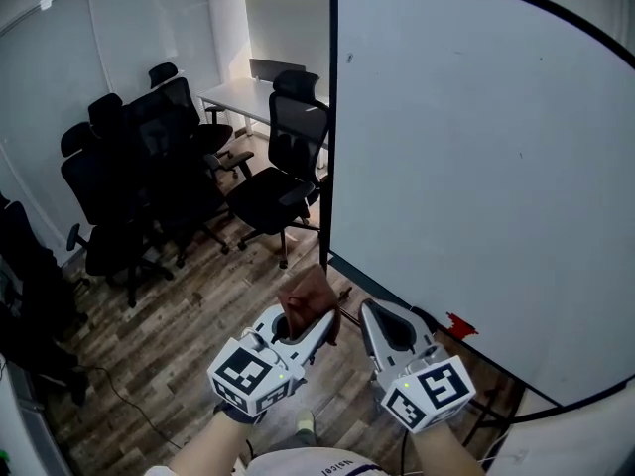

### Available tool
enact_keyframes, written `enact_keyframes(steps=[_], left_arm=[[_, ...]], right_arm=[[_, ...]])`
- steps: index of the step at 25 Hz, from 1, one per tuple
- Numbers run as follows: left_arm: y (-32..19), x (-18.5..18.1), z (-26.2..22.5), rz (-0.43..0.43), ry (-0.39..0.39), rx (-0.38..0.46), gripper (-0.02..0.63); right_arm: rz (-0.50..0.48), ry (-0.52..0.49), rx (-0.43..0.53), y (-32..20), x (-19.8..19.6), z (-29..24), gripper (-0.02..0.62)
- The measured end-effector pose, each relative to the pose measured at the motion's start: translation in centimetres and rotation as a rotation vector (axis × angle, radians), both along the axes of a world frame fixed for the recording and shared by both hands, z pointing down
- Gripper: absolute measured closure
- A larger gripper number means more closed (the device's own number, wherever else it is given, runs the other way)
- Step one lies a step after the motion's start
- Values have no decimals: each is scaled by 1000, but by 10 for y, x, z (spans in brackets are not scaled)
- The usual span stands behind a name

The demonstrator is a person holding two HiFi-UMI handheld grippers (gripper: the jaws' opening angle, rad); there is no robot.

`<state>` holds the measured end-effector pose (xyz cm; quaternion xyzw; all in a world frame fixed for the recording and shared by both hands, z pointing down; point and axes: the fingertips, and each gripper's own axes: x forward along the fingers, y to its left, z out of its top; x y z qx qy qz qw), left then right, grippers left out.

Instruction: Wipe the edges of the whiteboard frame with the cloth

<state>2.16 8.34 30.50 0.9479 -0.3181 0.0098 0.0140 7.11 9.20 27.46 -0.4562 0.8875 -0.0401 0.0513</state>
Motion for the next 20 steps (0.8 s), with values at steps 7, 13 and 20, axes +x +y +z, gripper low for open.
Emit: enact_keyframes(steps=[7,13,20], left_arm=[[-87,-22,-16,47,-3,32,541],[-146,-24,-36,80,-11,63,541],[-218,-22,-75,43,-4,124,541]], right_arm=[[52,4,19,-76,-25,-10,594],[74,7,3,-118,-31,-7,594],[32,15,24,-165,-30,-15,594]])
